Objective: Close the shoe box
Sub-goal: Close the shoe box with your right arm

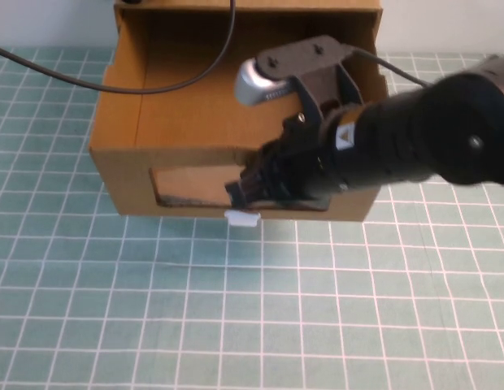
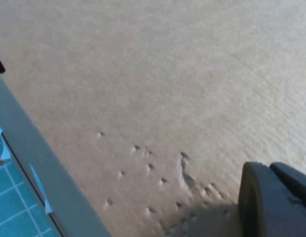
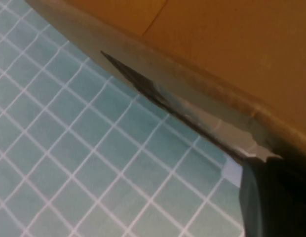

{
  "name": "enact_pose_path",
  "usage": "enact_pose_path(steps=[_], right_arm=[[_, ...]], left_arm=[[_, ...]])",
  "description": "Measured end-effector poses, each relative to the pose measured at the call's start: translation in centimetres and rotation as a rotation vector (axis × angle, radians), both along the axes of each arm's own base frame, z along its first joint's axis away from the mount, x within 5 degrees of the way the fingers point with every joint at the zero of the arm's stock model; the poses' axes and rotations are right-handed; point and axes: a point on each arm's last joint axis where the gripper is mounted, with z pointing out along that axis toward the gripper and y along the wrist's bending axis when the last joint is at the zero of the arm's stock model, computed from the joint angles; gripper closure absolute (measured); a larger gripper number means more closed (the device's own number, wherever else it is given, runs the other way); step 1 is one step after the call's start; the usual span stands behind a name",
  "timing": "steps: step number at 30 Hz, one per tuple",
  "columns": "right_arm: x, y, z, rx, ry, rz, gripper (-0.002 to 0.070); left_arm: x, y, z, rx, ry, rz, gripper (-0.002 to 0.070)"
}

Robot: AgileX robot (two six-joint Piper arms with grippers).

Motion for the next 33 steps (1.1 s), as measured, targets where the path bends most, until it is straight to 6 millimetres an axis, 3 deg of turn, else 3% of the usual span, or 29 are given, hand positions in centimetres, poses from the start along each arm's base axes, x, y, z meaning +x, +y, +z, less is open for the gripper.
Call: enact_pose_path(steps=[18, 24, 33], right_arm=[[5.5, -0.2, 1.6, 0.032, -0.051, -0.099, 0.0687], [5.0, -0.6, 2.1, -0.015, 0.041, -0.078, 0.0687], [5.1, -0.5, 3.3, 0.042, -0.027, -0.079, 0.0687]], left_arm=[[-0.1, 0.0, 0.0, -0.002, 0.012, -0.005, 0.068], [-0.1, 0.0, 0.0, -0.001, 0.013, -0.006, 0.068], [-0.1, 0.0, 0.0, -0.001, 0.013, -0.006, 0.068]])
